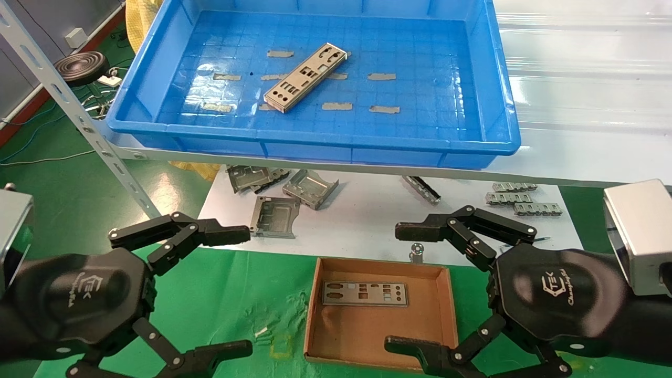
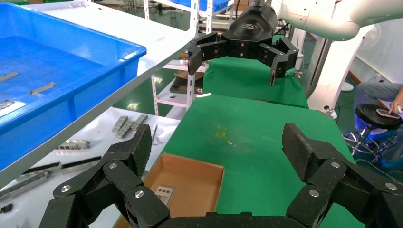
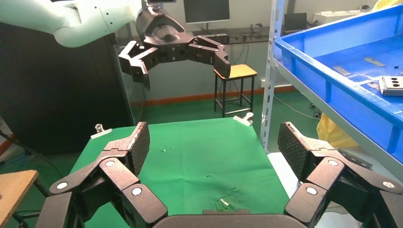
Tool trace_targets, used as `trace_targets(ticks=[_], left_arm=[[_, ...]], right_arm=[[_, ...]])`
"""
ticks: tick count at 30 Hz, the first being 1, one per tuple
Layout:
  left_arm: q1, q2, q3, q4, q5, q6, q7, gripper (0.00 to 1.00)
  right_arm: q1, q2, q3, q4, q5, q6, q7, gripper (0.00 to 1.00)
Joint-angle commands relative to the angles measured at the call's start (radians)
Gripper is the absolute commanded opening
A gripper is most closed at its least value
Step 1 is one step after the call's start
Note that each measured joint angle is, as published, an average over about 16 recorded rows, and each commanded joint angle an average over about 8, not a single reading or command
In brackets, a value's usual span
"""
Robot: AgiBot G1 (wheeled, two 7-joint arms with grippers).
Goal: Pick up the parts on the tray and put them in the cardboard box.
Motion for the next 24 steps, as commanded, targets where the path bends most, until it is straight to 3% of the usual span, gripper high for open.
trace_targets(ticks=[1, 24], left_arm=[[0.0, 0.0, 0.0, 0.0, 0.0, 0.0, 0.0, 1.0], [0.0, 0.0, 0.0, 0.0, 0.0, 0.0, 0.0, 1.0]], right_arm=[[0.0, 0.0, 0.0, 0.0, 0.0, 0.0, 0.0, 1.0], [0.0, 0.0, 0.0, 0.0, 0.0, 0.0, 0.0, 1.0]])
